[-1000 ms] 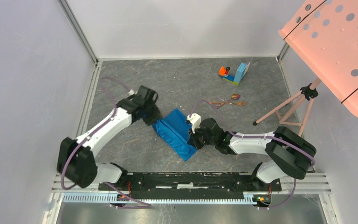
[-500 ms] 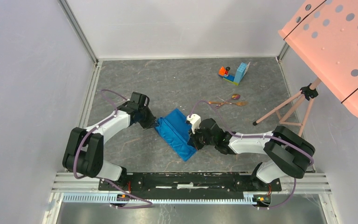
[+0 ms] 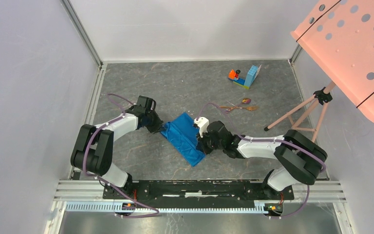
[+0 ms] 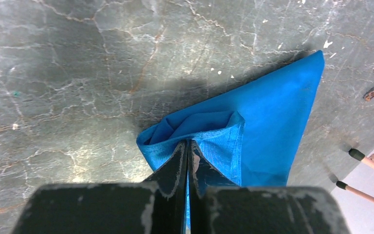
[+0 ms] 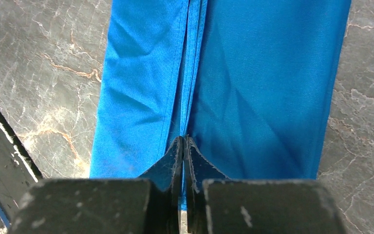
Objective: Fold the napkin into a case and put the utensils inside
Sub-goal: Fold the lower triangle-folded napkin at the center of the board, then smooth out the 2/3-rectangle-folded napkin at the center of the board.
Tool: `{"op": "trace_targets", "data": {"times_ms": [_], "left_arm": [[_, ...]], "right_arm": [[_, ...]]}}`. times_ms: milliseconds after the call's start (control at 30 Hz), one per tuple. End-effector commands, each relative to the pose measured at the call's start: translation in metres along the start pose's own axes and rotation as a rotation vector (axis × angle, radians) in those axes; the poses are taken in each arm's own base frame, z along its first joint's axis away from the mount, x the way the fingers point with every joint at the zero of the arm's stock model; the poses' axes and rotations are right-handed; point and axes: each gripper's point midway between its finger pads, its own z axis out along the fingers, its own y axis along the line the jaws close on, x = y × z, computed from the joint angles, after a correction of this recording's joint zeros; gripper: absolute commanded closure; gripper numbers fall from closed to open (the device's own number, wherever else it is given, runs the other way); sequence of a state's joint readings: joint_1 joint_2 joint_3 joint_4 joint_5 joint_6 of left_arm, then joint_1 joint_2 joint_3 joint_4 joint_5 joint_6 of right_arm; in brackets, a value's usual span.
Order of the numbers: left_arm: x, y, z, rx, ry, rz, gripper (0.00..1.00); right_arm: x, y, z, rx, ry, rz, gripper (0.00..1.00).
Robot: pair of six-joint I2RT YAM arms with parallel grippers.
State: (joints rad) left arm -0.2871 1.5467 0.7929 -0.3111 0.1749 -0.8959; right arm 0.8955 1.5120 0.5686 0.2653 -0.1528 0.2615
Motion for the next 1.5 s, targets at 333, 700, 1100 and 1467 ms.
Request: {"op": "trace_targets", "data": {"times_ms": [333,700,1100,1467], "left_arm": [[-0.002,-0.046,-0.045,0.206,0.004,0.124,0.8],[-0.01,-0.038,0.006,0.153,0.044,0.121,0.87],[-0.001,-0.034,0.009,0.169,0.086,0.149,0.85],[0.003,-0.051,-0.024,0.236,0.086,0.154,0.75]], "right_arm": [[-0.085,0.037,-0.006,-0.138,-0.108,-0.044,0.5],[-0.088,0.097,0.024,-0.549,-0.155,0.157,0.49],[-0.079,0.091,0.046,-0.616,-0.074,0.211,0.35],[-0.094,0.082,0.075,-0.612,-0.056,0.238,0.36]]}}
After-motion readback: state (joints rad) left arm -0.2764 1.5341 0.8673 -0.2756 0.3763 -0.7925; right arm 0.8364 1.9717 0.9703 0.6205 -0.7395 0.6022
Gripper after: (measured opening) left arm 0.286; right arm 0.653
